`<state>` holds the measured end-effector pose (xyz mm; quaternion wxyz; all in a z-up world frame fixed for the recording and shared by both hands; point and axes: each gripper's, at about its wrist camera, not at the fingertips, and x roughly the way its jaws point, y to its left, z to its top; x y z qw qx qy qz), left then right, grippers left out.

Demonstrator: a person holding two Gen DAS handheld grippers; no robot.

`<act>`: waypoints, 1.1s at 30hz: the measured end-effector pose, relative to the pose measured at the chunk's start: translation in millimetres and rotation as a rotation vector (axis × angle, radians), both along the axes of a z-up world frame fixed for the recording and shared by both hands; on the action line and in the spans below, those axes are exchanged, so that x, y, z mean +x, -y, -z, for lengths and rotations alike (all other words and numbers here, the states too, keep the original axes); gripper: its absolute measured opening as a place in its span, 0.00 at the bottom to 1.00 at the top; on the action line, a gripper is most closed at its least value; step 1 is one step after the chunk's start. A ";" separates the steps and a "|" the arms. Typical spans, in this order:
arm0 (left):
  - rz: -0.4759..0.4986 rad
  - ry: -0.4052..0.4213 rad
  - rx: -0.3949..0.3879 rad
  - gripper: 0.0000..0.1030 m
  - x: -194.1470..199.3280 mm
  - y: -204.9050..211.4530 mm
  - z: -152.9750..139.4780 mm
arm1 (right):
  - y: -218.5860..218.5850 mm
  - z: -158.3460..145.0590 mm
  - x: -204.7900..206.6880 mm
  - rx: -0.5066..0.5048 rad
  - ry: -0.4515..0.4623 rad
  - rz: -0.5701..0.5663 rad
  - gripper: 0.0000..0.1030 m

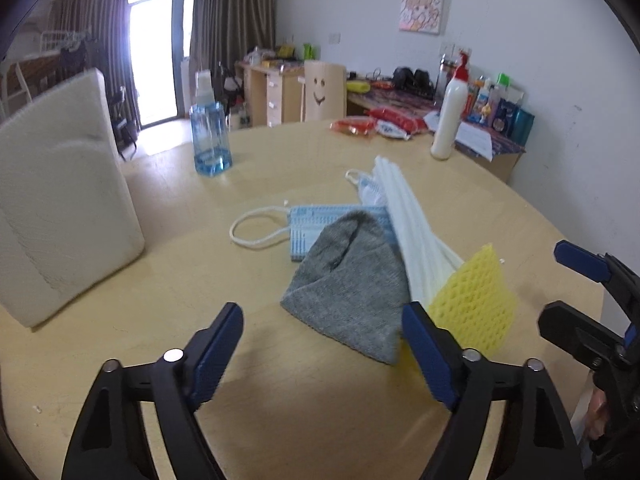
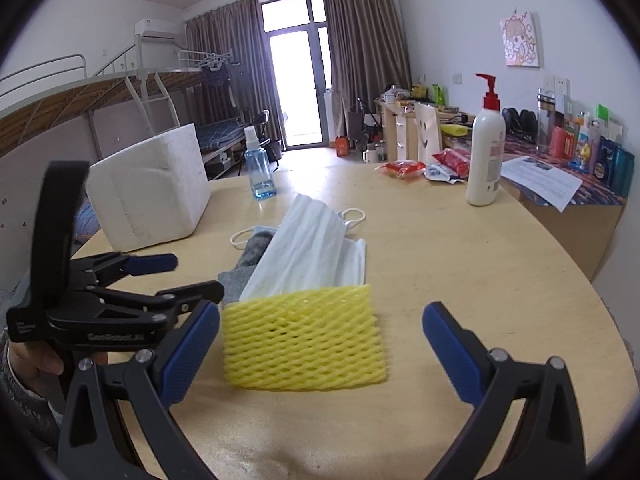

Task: Organize soft objects
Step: 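Move the left tool to the grey cloth and close on it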

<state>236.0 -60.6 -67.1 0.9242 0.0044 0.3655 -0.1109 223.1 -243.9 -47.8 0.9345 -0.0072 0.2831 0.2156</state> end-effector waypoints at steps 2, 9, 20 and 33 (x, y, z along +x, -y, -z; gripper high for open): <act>-0.004 -0.032 -0.008 0.77 6.5 -1.1 4.8 | 0.1 1.3 2.6 0.000 -0.008 0.000 1.00; 0.008 -0.090 -0.026 0.73 19.1 -1.6 12.1 | -4.9 4.5 7.4 -0.015 -0.029 -0.013 1.00; 0.036 -0.136 -0.028 0.48 33.1 5.7 19.8 | -10.6 8.8 15.1 -0.036 -0.053 -0.041 1.00; 0.054 -0.135 -0.082 0.14 36.2 0.4 21.0 | -11.4 17.0 17.1 -0.046 -0.087 -0.035 1.00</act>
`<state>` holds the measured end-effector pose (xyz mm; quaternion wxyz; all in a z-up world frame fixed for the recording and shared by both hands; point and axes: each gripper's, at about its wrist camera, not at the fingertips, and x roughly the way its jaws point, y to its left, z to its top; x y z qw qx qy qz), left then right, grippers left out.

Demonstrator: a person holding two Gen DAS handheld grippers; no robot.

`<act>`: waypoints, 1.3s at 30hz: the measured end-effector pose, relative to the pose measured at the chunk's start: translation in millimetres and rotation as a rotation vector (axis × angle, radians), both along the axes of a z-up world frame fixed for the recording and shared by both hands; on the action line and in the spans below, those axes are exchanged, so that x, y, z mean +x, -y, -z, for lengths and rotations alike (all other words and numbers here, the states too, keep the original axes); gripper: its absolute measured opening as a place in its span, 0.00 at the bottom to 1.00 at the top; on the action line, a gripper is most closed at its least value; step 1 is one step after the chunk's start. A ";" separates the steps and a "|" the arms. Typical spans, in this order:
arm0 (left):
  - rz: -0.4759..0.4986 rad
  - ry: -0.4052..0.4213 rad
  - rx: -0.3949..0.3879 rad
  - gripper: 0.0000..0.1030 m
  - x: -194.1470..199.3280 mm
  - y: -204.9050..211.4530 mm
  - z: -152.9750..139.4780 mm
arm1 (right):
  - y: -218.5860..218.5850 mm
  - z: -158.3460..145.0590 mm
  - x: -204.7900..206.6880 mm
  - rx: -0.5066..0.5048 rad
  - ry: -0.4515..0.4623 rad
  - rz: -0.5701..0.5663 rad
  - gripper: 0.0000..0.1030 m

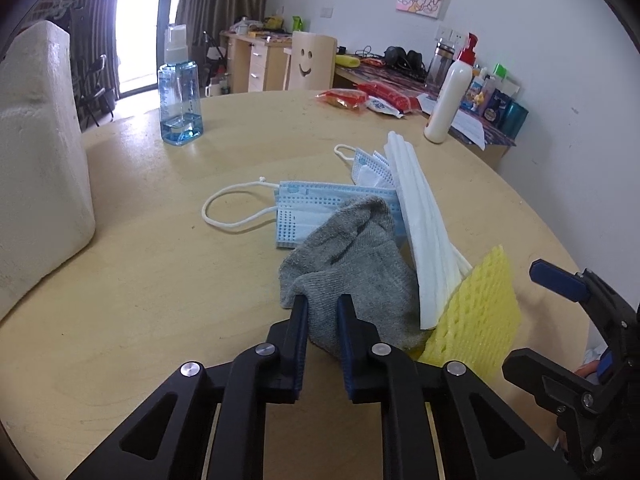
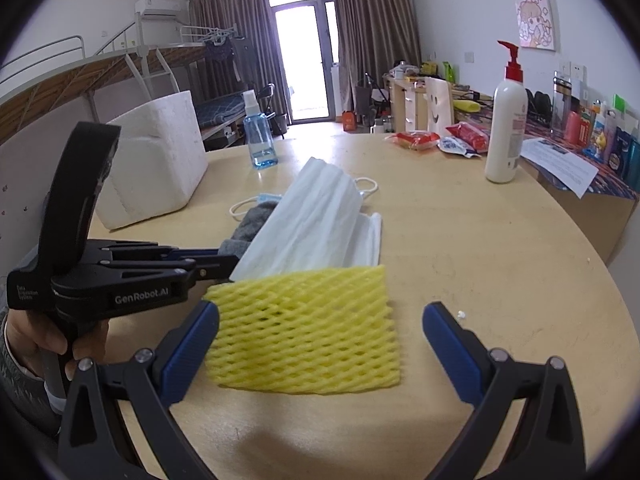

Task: Organize soft objects
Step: 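Move the left tool to the grey cloth and close on it, then grasp the yellow mesh sleeve with the right tool while the left tool holds the grey cloth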

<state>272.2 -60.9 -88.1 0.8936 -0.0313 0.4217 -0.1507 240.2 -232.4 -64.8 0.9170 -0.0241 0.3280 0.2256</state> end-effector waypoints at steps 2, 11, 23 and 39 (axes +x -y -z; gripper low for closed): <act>0.000 0.011 -0.008 0.13 -1.2 -1.4 -1.7 | 0.1 -0.1 0.0 0.000 -0.002 0.003 1.00; -0.007 0.074 -0.001 0.13 -10.7 -6.3 -9.9 | -8.8 3.2 2.1 -0.034 -0.021 -0.009 1.00; 0.000 0.074 -0.012 0.13 -13.3 -9.6 -10.1 | -8.2 14.0 10.8 -0.039 -0.110 -0.018 0.87; -0.012 0.076 -0.003 0.13 -14.3 -9.3 -12.5 | 1.6 11.8 3.2 -0.011 -0.131 -0.045 0.24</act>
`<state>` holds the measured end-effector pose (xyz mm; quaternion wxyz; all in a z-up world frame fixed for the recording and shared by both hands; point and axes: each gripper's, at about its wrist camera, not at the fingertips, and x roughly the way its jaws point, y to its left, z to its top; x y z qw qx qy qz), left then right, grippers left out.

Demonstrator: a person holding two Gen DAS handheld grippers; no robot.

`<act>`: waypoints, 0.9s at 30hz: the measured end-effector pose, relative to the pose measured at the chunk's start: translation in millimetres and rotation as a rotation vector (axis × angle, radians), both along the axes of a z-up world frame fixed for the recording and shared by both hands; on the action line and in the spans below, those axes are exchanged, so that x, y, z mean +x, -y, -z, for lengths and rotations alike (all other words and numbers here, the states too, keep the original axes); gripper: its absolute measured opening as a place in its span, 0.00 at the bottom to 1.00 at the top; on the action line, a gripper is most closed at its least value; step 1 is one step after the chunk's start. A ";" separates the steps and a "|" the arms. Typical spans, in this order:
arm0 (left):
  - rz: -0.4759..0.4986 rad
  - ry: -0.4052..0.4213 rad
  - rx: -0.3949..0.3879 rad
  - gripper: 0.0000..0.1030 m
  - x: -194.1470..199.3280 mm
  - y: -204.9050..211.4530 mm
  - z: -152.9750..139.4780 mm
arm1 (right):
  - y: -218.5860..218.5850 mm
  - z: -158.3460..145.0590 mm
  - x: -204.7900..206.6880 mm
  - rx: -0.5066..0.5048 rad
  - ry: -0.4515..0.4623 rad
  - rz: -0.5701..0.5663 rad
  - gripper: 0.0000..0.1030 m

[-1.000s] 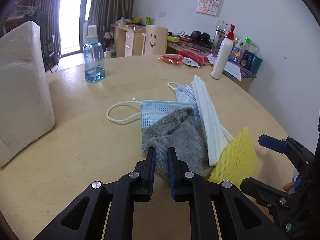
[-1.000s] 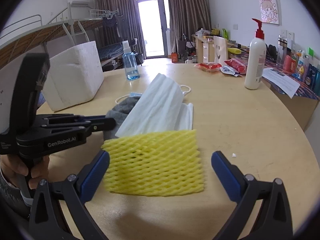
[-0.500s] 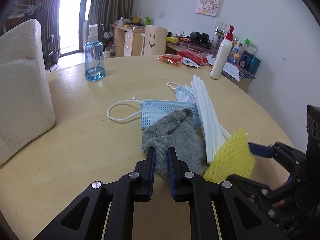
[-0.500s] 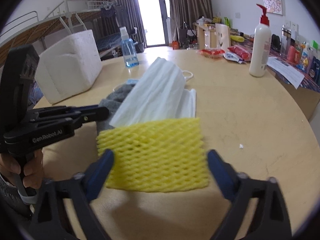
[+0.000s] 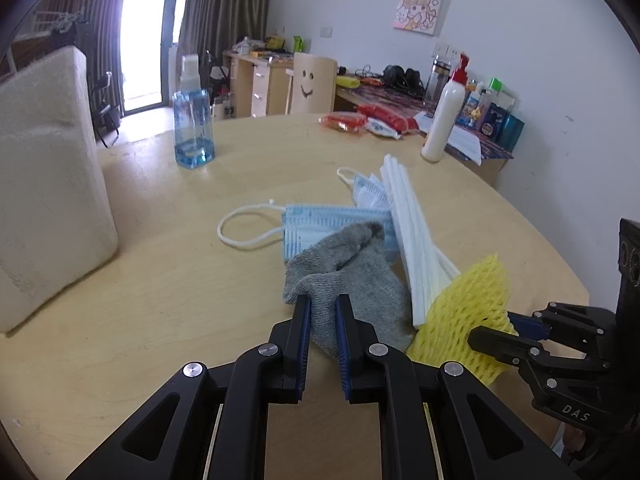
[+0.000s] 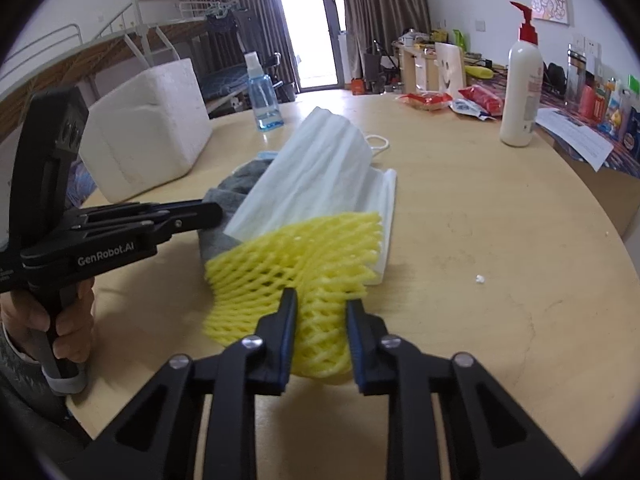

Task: Organize soft objects
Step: 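Grasp the yellow mesh sleeve with the right tool while the left tool holds the grey cloth, then lift the grey cloth and yellow sleeve and carry both over the white foam box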

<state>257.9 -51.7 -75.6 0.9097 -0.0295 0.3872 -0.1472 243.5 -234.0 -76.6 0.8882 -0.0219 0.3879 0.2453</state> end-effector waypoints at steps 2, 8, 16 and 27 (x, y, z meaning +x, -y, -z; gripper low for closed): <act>-0.003 0.021 0.003 0.13 -3.4 -0.4 -6.7 | 2.4 -3.4 -1.9 0.022 0.006 0.002 0.23; -0.017 0.081 0.011 0.13 -12.5 -5.0 -23.2 | 8.9 -18.6 -11.7 0.075 0.055 0.005 0.20; 0.034 0.054 0.057 0.13 -16.5 -1.9 -21.2 | 19.7 -23.1 -14.2 0.081 0.071 0.048 0.20; 0.114 0.001 0.149 0.52 -11.4 15.0 -6.5 | 26.9 -19.0 -15.3 0.093 0.053 0.070 0.20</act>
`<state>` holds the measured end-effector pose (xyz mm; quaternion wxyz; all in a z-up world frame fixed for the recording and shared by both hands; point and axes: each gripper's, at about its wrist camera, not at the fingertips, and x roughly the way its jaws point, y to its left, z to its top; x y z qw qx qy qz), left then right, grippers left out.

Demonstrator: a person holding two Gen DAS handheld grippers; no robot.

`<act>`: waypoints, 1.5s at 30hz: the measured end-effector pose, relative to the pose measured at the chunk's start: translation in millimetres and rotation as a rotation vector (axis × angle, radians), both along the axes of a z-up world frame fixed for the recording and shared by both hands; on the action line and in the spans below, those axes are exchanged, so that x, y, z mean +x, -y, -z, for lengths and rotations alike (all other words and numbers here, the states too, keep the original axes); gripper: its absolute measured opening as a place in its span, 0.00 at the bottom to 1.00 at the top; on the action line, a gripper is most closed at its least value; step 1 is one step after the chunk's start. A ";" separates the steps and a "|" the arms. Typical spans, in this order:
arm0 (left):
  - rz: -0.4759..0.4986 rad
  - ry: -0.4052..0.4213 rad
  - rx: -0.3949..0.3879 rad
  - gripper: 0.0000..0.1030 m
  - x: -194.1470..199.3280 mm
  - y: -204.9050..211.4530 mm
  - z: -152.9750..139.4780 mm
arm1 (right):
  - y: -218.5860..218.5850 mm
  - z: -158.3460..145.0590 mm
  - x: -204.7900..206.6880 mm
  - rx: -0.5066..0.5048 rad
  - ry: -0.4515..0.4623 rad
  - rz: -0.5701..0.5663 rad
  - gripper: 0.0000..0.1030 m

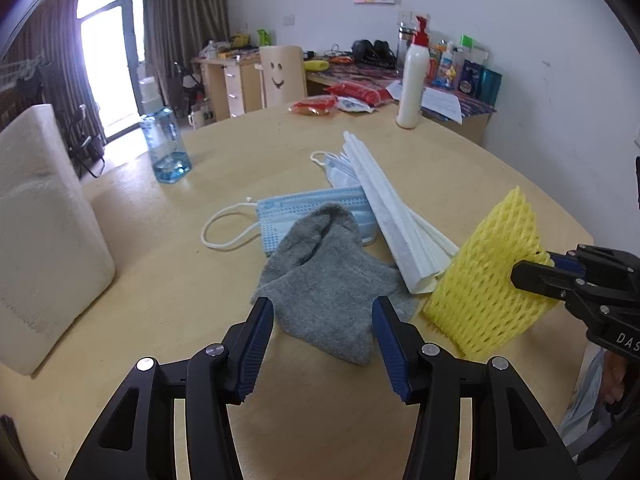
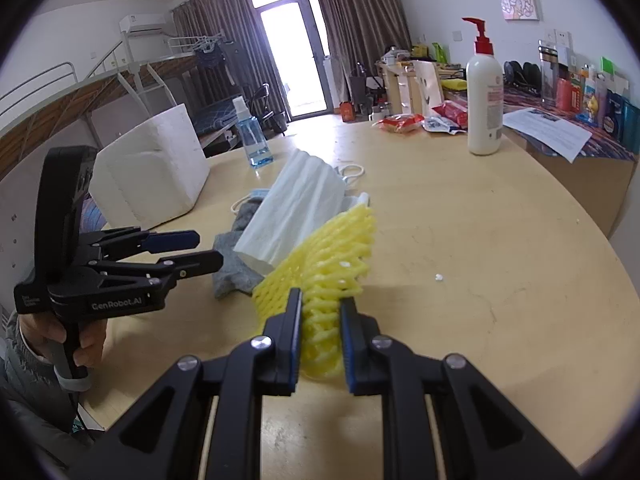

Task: Organize soft objects
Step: 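Lift the grey cloth and yellow sleeve and carry both over the white foam box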

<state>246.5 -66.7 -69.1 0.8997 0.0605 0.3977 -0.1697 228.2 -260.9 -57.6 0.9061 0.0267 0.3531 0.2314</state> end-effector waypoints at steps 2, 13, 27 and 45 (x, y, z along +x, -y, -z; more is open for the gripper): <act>0.011 -0.012 0.007 0.52 3.1 3.2 3.0 | 0.3 0.7 0.6 0.002 -0.002 0.003 0.20; 0.035 -0.046 0.067 0.35 12.1 14.3 16.7 | 6.6 3.7 1.5 0.015 -0.014 0.014 0.20; 0.005 0.063 0.017 0.15 -1.3 3.4 -14.7 | 11.7 -4.6 -5.9 0.045 0.026 0.018 0.20; -0.085 0.312 -0.103 0.15 -51.3 -29.8 -74.2 | 7.1 -37.2 -13.9 0.088 0.130 0.030 0.20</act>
